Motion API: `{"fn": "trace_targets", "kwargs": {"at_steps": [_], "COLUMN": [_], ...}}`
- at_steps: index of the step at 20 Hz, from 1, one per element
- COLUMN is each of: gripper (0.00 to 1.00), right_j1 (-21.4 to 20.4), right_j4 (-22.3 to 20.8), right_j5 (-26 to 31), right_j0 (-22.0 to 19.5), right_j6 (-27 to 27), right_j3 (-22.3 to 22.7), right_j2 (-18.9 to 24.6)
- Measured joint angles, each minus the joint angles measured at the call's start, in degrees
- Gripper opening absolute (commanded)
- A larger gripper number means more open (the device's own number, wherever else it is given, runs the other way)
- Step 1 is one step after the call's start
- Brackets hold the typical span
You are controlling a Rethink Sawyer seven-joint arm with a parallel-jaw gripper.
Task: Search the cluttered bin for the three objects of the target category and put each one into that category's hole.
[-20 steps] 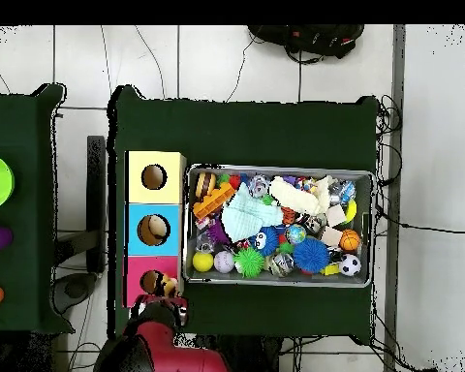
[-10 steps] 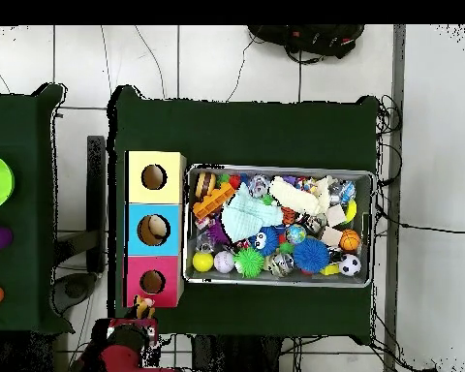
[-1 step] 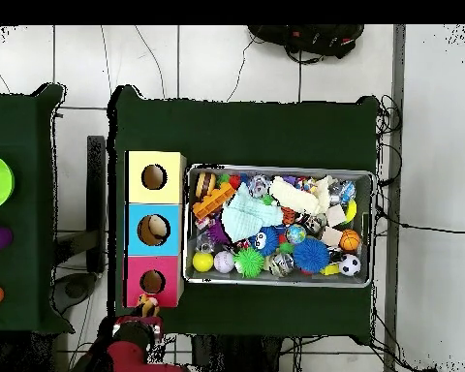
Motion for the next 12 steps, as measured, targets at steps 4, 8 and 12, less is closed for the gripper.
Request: {"fn": "trace_targets", "kwargs": {"at_steps": [4,8,12], "gripper": [0.0,0.0,0.0], "right_j1": [-0.4,-0.9,-1.6], "right_j4": [1.0,2.5,3.5], "right_j5": [0.0,1.6,5.7], "right_j0": [0.0,0.7,2.6], "right_j6": [0.0,0.0,0.0], "right_j3": [0.0,-0.3,-1.4], "right_j2": [-0.4,-2.1,-4.2]}}
